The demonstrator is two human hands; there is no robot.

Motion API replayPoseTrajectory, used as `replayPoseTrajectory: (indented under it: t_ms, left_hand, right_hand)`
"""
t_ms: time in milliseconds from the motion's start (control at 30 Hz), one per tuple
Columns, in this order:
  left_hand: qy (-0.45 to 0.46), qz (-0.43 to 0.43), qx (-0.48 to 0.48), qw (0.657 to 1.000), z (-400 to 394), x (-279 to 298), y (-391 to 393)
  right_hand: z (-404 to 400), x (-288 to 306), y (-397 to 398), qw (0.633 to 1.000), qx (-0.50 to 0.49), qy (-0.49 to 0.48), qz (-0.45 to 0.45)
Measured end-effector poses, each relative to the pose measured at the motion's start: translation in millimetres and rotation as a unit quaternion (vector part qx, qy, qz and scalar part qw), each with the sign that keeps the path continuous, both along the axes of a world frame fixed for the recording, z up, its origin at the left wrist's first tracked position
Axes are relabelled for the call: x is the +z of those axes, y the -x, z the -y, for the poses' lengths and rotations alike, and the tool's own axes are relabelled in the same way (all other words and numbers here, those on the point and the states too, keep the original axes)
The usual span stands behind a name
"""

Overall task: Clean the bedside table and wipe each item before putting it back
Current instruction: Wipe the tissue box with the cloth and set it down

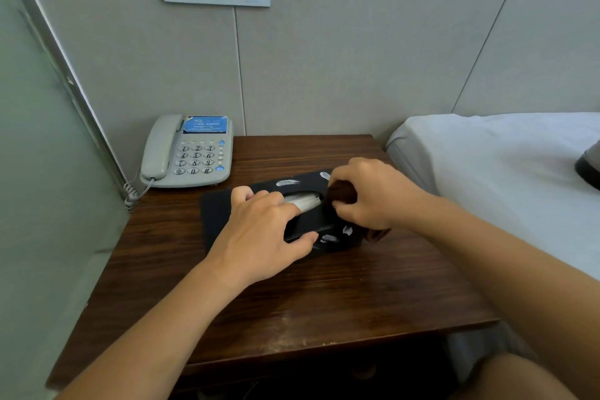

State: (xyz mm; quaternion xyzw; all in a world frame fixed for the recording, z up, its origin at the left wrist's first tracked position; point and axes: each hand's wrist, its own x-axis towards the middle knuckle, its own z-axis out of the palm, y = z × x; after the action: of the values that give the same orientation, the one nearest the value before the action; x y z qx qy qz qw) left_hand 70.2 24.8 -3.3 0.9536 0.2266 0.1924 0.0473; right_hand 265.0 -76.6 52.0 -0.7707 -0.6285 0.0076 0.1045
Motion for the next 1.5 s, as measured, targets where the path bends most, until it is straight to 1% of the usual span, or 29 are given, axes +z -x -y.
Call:
replayPoseTrajectory:
  t_ms: [33, 100, 167, 200, 300, 333, 367, 433, 467, 500, 600, 633, 733, 833, 867, 967, 1033, 1067, 1167, 1233, 1300, 1333, 1400, 1500]
  left_hand:
    - [0.001, -0.002, 0.001, 1.000, 0, 0, 0]
    - [0.010, -0.006, 0.002, 1.000, 1, 2, 0]
    - [0.015, -0.009, 0.002, 1.000, 0, 2, 2]
    - [0.014, -0.013, 0.002, 1.000, 0, 2, 3]
    - [0.025, -0.020, 0.008, 0.999, 1, 5, 5]
    - [0.027, -0.017, 0.010, 0.999, 2, 6, 5]
    - [0.028, -0.014, 0.011, 0.999, 3, 7, 5]
    - [0.032, -0.014, 0.014, 0.999, 3, 7, 5]
    - [0.035, -0.014, 0.013, 0.999, 3, 7, 5]
    - [0.035, -0.014, 0.011, 0.999, 3, 6, 5]
    - [0.043, -0.020, 0.001, 0.999, 3, 10, 6]
    - [0.053, -0.022, -0.004, 0.998, 1, 12, 7]
    - [0.111, -0.055, -0.037, 0.992, -7, 15, 18]
    - [0.166, -0.108, -0.079, 0.977, -16, 22, 30]
    - [0.172, -0.135, -0.085, 0.972, -19, 27, 32]
    - [0.149, -0.221, -0.070, 0.961, -27, 42, 37]
    - [0.116, -0.248, -0.054, 0.960, -24, 51, 38]
    - [0.106, -0.243, -0.052, 0.963, -16, 53, 36]
    - [0.107, -0.188, -0.027, 0.976, 18, 50, 15]
    - [0.060, -0.152, 0.000, 0.987, 38, 37, 1]
    - [0.042, -0.109, 0.053, 0.992, 51, 23, -6]
    - [0.044, -0.088, 0.080, 0.992, 57, 18, -7]
    - [0.038, -0.050, 0.114, 0.991, 68, 10, -8]
    - [0.037, -0.020, 0.130, 0.991, 77, 4, -10]
  right_hand:
    - [-2, 0, -3, 1.000, -0.019, -0.004, 0.016]
    - [-1, -1, 0, 1.000, 0.004, -0.003, 0.028]
    - [3, -2, 6, 0.998, 0.063, 0.015, -0.012]
    - [5, -2, 4, 0.997, 0.064, 0.019, -0.029]
    - [2, -2, -7, 0.999, -0.036, -0.017, -0.002]
    - [2, -4, -8, 0.999, -0.040, -0.024, 0.007]
    - [3, -6, -4, 1.000, -0.018, -0.024, 0.004]
    - [10, -8, 6, 0.998, 0.053, 0.002, -0.037]
    - [13, -7, 9, 0.996, 0.067, 0.014, -0.053]
    - [14, -6, 7, 0.997, 0.054, 0.012, -0.047]
    - [11, -5, -5, 0.998, -0.032, -0.020, 0.046]
    - [12, -6, -8, 0.998, -0.035, -0.026, 0.048]
    - [26, -11, -14, 0.999, -0.034, -0.036, -0.007]
    - [44, -20, -17, 0.993, -0.054, -0.081, -0.064]
    - [49, -22, -17, 0.990, -0.059, -0.098, -0.083]
    - [62, -26, -18, 0.976, -0.067, -0.155, -0.136]
    - [65, -23, -18, 0.969, -0.056, -0.179, -0.162]
    - [65, -21, -16, 0.968, -0.047, -0.186, -0.158]
    - [55, -19, -10, 0.976, 0.001, -0.185, -0.118]
    - [46, -23, -5, 0.983, 0.034, -0.151, -0.099]
    - [43, -29, 1, 0.990, 0.042, -0.103, -0.082]
    - [44, -31, 3, 0.992, 0.042, -0.088, -0.081]
    - [47, -37, 5, 0.989, 0.053, -0.090, -0.104]
    - [49, -42, 9, 0.984, 0.054, -0.111, -0.128]
